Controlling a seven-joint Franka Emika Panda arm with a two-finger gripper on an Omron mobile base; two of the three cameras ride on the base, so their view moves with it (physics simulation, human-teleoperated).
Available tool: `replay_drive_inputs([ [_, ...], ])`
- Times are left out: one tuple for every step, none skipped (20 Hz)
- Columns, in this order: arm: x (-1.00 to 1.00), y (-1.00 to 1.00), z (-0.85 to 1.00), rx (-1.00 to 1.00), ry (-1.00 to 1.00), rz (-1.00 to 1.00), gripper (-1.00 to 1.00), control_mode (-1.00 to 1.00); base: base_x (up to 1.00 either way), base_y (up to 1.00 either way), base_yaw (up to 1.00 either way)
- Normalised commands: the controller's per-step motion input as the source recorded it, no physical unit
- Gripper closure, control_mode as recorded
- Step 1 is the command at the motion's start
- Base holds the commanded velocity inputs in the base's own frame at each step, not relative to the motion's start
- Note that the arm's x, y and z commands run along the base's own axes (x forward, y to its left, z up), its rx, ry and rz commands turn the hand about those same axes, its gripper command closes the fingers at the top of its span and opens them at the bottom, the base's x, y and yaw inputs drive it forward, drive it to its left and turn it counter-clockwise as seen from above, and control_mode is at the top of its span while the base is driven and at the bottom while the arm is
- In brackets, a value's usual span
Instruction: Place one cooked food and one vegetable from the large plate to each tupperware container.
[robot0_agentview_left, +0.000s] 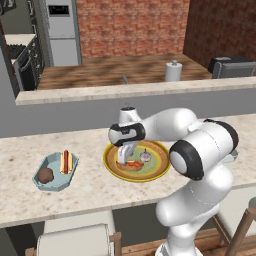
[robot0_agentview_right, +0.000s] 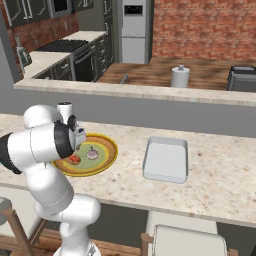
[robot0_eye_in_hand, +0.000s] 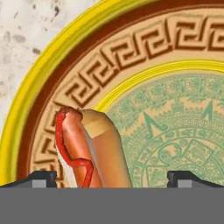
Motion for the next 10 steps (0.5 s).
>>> replay_drive_inputs([
  [-0.12,0.00,-0.39,0.00,0.00,0.00,-1.00,-1.00,0.00,0.00,0.00],
  [-0.17,-0.06,-0.42,0.00,0.00,0.00,-1.00,-1.00,0.00,0.00,0.00],
  [-0.24,-0.08,-0.41,0.00,0.00,0.00,-1.00,-1.00,0.00,0.00,0.00],
  [-0.23,-0.06,-0.44,0.00,0.01,0.00,-1.00,-1.00,0.00,0.00,0.00],
  [-0.19,-0.04,-0.54,0.00,0.01,0.00,-1.00,-1.00,0.00,0.00,0.00],
  [-0.09,-0.06,-0.65,0.00,0.03,0.00,-1.00,-1.00,0.00,0.00,0.00],
  [0.00,-0.14,-0.88,0.00,0.03,0.00,-1.00,-1.00,0.00,0.00,0.00],
  [0.00,-0.14,-0.99,0.00,0.01,0.00,-1.00,-1.00,0.00,0.00,0.00],
  [0.06,-0.18,-1.00,0.00,0.00,0.00,-1.00,-1.00,0.00,0.00,0.00],
  [0.02,-0.30,-1.00,0.00,0.01,0.00,-1.00,-1.00,0.00,0.00,0.00],
])
